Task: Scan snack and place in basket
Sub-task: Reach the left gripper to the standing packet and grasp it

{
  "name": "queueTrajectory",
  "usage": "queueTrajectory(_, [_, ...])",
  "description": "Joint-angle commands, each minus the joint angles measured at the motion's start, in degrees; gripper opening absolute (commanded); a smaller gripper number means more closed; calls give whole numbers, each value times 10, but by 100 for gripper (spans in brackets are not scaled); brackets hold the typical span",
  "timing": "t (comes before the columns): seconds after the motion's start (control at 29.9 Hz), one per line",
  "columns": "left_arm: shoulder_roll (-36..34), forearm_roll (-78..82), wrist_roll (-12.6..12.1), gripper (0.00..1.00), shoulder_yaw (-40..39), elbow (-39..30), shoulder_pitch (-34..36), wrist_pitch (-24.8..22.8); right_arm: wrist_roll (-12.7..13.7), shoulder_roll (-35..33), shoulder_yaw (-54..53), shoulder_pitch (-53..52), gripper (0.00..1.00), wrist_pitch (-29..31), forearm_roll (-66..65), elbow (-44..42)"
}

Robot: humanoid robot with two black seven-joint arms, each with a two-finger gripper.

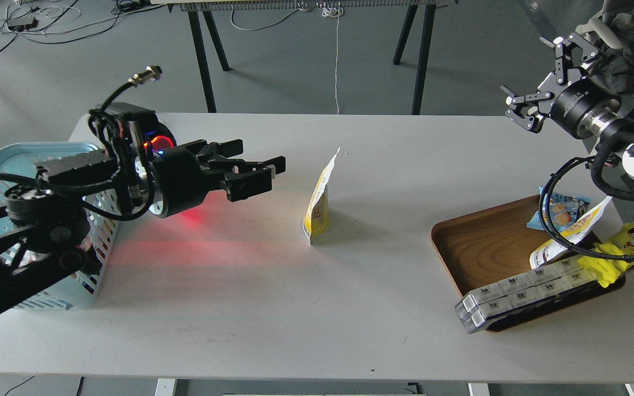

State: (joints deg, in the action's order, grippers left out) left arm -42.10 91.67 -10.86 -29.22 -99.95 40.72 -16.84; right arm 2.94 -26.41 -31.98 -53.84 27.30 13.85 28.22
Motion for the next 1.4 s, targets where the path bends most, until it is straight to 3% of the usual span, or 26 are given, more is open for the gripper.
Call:
queueTrajectory(0.0, [64, 8, -80, 100, 2, 1, 1, -45, 1, -2, 2, 4, 97, -3, -1, 0])
queueTrajectory(0.13, [134, 35, -171, 100, 3, 13, 5, -78, 0, -4, 9, 5, 97, -3, -1, -1])
queueTrajectory(0.33, [218, 141, -171, 98, 2, 67, 5, -112, 1, 0, 18, 5, 97, -4, -1, 1])
queueTrajectory(0.64, [249, 199, -171, 95, 1, 123, 0, -112, 0, 12, 19, 5, 97, -4, -1, 0])
queueTrajectory(0.67, [251, 200, -171, 91, 1, 126, 0, -112, 0, 12, 19, 5, 97, -4, -1, 1])
queueTrajectory(0.8, [253, 202, -171, 55, 2, 130, -1, -112, 0, 19, 19, 5, 97, -5, -1, 0])
queueTrajectory(0.94, [254, 205, -171, 38, 1, 133, -2, -112, 0, 24, 19, 4, 97, -5, -1, 0])
queueTrajectory(1.04, [254, 206, -171, 10, 1, 134, -4, -112, 0, 25, 19, 4, 97, -5, -1, 1])
queueTrajectory(1.17, [253, 206, -171, 2, 1, 136, -4, -112, 0, 27, 19, 4, 97, -5, -1, 1])
queueTrajectory(1.37, [245, 206, -171, 0, -2, 124, -6, -112, 0, 26, 19, 1, 97, -5, -1, 1])
